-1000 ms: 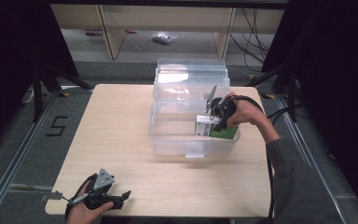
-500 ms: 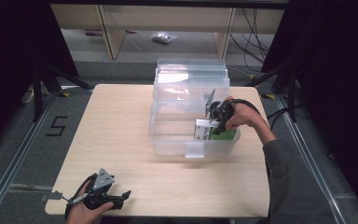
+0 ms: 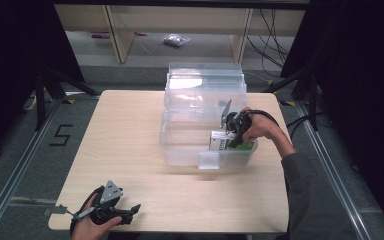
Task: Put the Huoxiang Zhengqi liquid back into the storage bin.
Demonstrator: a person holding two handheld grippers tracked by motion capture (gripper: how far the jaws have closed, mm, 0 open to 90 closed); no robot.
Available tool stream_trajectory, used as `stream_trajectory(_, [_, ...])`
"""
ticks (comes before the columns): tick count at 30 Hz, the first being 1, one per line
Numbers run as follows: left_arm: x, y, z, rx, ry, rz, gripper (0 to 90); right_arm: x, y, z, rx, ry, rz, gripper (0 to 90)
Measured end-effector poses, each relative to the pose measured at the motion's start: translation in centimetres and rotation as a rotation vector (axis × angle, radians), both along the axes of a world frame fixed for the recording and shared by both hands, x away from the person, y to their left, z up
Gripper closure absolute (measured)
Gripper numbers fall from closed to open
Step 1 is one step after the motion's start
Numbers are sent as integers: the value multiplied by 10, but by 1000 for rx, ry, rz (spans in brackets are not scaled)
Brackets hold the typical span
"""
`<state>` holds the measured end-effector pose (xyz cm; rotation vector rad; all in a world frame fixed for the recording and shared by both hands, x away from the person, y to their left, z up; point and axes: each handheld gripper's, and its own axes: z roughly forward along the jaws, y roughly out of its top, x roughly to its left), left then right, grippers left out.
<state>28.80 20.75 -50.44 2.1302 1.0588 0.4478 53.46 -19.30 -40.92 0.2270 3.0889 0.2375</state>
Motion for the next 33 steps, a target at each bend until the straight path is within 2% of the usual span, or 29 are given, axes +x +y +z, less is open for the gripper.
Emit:
stream_trajectory(1, [0, 0, 0, 0, 0, 2, 155, 0, 0, 0, -3, -4, 5, 640])
stream_trajectory(2, [1, 0, 0, 0, 2, 1, 155, -2, -1, 1, -13, 5, -33, 640])
stream_trajectory(3, [1, 0, 0, -1, 4, 1, 155, -3, -1, 2, -22, 8, -46, 640])
stream_trajectory(6, [0, -2, -1, -25, 4, 8, 155, 0, 0, -1, -8, 3, 1, 639])
stream_trajectory(7, [0, -1, 0, -11, 10, 0, 155, 1, 0, -2, -3, 6, 26, 639])
stream_trajectory(8, [0, -1, 0, -14, -4, 8, 155, 2, 1, -3, -6, -2, 31, 639])
stream_trajectory(10, [0, -1, 0, -20, -3, 6, 155, 1, 1, -4, -12, 9, 8, 638])
stream_trajectory(11, [-1, -2, 0, -35, -3, 7, 155, 1, 1, -5, -13, 2, 11, 638])
stream_trajectory(14, [-1, -2, 0, -32, -1, 6, 155, 2, 2, -6, -19, 9, 33, 635])
stream_trajectory(17, [-1, -2, 0, -34, -3, 4, 155, 2, 2, -7, -29, 15, 15, 624])
stream_trajectory(18, [-1, -2, -1, -41, -10, 2, 155, 0, 2, -5, -48, 18, -23, 617])
stream_trajectory(19, [-1, -2, 0, -36, -4, 2, 155, -1, 1, -3, -43, 23, -49, 613])
stream_trajectory(22, [-1, -2, 0, -36, -3, 3, 155, 2, -1, 4, 12, -3, -19, 595])
stream_trajectory(23, [-1, -1, 1, -25, -4, -1, 155, -1, -2, 10, 11, 6, -54, 575])
stream_trajectory(24, [-1, -1, 1, -24, -5, -4, 155, -3, -3, 14, 25, 4, -62, 565])
stream_trajectory(26, [-1, -2, 0, -37, -9, 3, 155, -2, -7, 23, 42, -33, -40, 551])
stream_trajectory(27, [-1, -2, 0, -37, -7, 4, 155, -3, -8, 28, 59, -44, -56, 543])
stream_trajectory(29, [-1, -1, 1, -25, -4, -1, 155, -5, -12, 38, 113, -53, -130, 509])
stream_trajectory(30, [-1, -1, 1, -25, -3, 0, 155, -4, -15, 43, 136, -61, -130, 486])
stream_trajectory(31, [-1, -2, 0, -35, -4, 7, 155, -7, -15, 46, 166, -55, -177, 454])
stream_trajectory(32, [-1, -1, 0, -27, -5, 1, 155, -7, -17, 50, 175, -72, -210, 432])
stream_trajectory(33, [-1, -2, 0, -32, -9, -1, 155, -9, -18, 52, 189, -71, -269, 417])
